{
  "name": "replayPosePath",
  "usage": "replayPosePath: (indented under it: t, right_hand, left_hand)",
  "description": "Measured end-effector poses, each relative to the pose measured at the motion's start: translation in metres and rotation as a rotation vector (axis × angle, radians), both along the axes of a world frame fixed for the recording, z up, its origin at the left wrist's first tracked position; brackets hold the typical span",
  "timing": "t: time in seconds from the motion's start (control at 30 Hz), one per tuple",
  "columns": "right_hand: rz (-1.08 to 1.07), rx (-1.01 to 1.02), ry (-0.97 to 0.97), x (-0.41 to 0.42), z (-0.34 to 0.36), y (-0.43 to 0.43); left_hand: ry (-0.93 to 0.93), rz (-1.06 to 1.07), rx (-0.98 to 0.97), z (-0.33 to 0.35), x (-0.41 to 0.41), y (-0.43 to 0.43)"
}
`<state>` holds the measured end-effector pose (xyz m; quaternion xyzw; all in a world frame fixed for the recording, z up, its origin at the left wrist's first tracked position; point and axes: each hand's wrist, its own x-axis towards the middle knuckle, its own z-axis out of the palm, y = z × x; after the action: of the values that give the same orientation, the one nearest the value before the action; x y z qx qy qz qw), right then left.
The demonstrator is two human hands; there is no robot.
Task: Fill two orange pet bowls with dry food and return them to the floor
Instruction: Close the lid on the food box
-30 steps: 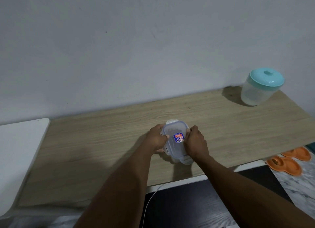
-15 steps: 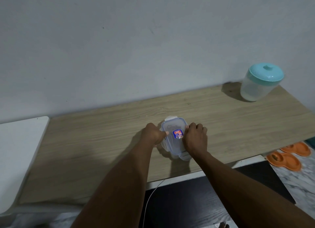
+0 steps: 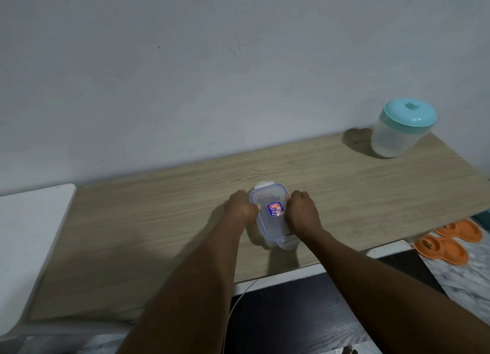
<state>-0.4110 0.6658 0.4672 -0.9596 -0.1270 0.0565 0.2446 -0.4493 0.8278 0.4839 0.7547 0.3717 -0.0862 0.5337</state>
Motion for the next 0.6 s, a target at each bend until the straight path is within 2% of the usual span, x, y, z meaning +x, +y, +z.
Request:
replayPosePath:
  t: [0.07, 0.17, 0.3, 0.37, 0.47, 0.6]
  right_hand:
    - [0.1, -0.038, -0.041, 0.005, 0.003, -0.003]
    - [0.258, -0.116, -0.125, 0.014, 0.013, -0.003]
    - [0.316, -0.155, -0.209, 0.017, 0.022, 0.007]
    - [0.194, -0.169, -0.241, 0.012, 0.024, 0.009]
    - [-0.104, -0.098, -0.149, -0.002, 0.03, 0.004]
    - [-0.276, 0.029, -0.04, -0.023, 0.028, -0.008]
  left_hand:
    - [-0.066, -0.199, 0.077, 0.003, 0.0, 0.008]
    - [-0.063, -0.485, 0.299, 0.012, -0.012, 0.016]
    - [-0.125, -0.306, 0.307, 0.021, -0.036, 0.012]
    - [-0.171, -0.209, 0.273, 0.017, -0.044, 0.006]
    - [-0.211, -0.08, 0.164, 0.007, -0.052, -0.006]
    - [-0.199, 0.006, 0.069, 0.006, -0.051, -0.016]
